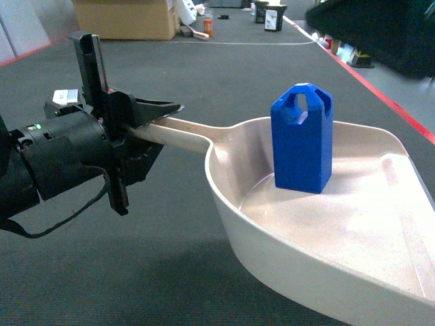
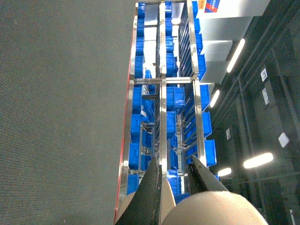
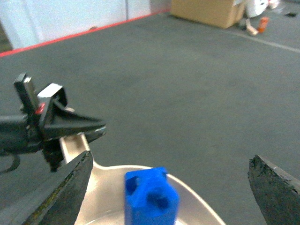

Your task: Place part in tray to right shelf

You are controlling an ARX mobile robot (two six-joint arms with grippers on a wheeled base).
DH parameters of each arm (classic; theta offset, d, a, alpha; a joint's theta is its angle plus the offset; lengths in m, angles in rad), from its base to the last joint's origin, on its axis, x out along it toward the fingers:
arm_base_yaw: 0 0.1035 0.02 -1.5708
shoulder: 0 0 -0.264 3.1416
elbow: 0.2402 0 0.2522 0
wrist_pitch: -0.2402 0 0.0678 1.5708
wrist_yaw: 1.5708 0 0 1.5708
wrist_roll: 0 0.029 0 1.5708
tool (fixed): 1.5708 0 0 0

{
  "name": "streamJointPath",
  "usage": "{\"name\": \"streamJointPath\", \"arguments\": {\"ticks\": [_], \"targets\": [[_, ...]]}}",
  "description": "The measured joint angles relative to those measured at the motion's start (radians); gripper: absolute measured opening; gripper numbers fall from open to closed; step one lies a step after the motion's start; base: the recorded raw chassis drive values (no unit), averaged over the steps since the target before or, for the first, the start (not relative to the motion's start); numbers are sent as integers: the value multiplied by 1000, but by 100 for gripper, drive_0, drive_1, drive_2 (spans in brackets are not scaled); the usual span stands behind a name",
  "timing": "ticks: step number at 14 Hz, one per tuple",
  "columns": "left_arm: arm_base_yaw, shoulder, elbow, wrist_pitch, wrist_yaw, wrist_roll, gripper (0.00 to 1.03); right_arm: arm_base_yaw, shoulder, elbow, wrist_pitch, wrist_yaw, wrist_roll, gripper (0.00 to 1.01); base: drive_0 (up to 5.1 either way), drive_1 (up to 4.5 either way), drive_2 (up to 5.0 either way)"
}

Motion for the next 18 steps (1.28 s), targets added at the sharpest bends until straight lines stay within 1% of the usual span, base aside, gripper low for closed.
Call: {"name": "streamJointPath", "arguments": {"ticks": [1, 2, 3, 4, 5, 6, 7, 8, 10, 11, 12, 13, 14, 15, 18], "targets": [[0, 0, 0, 0, 0, 0, 13, -30, -50, -1, 12, 28, 20, 97, 0, 0, 0], [0, 0, 0, 0, -2, 0, 13, -57, -99, -29, 30, 82, 33, 98, 0, 0, 0], [0, 0, 0, 0, -1, 0, 13, -70, -142, -94, 79, 182, 11, 98, 0, 0, 0], [0, 0, 0, 0, -2, 0, 13, -50, -153, -166, 196, 370, 31, 89, 0, 0, 0], [-1, 0, 0, 0, -2, 0, 13, -48, -183, -239, 260, 506, 68, 76, 0, 0, 0], [-1, 0, 0, -1, 0, 0, 13, -77, -230, -312, 283, 558, 85, 63, 0, 0, 0], [1, 0, 0, 0, -1, 0, 13, -102, -278, -371, 298, 558, 96, 50, 0, 0, 0], [1, 0, 0, 0, -5, 0, 13, -115, -317, -419, 307, 546, 102, 37, 0, 0, 0], [-1, 0, 0, 0, 1, 0, 13, -141, -387, -504, 312, 511, 105, 12, 0, 0, 0], [-1, 0, 0, 0, 0, 0, 13, -156, -431, -542, 309, 500, 106, 2, 0, 0, 0], [-1, 0, 0, 0, -3, 0, 13, -169, -469, -571, 300, 493, 106, 2, 0, 0, 0], [-1, 0, 0, 0, -1, 0, 13, -200, -505, -596, 285, 443, 106, 2, 0, 0, 0], [-1, 0, 0, 0, 0, 0, 13, -245, -539, -617, 273, 410, 106, 2, 0, 0, 0], [1, 0, 0, 0, -3, 0, 13, -256, -579, -638, 253, 411, 106, 2, 0, 0, 0], [0, 0, 0, 0, 0, 0, 13, -254, -690, -684, 190, 407, 106, 2, 0, 0, 0]]}}
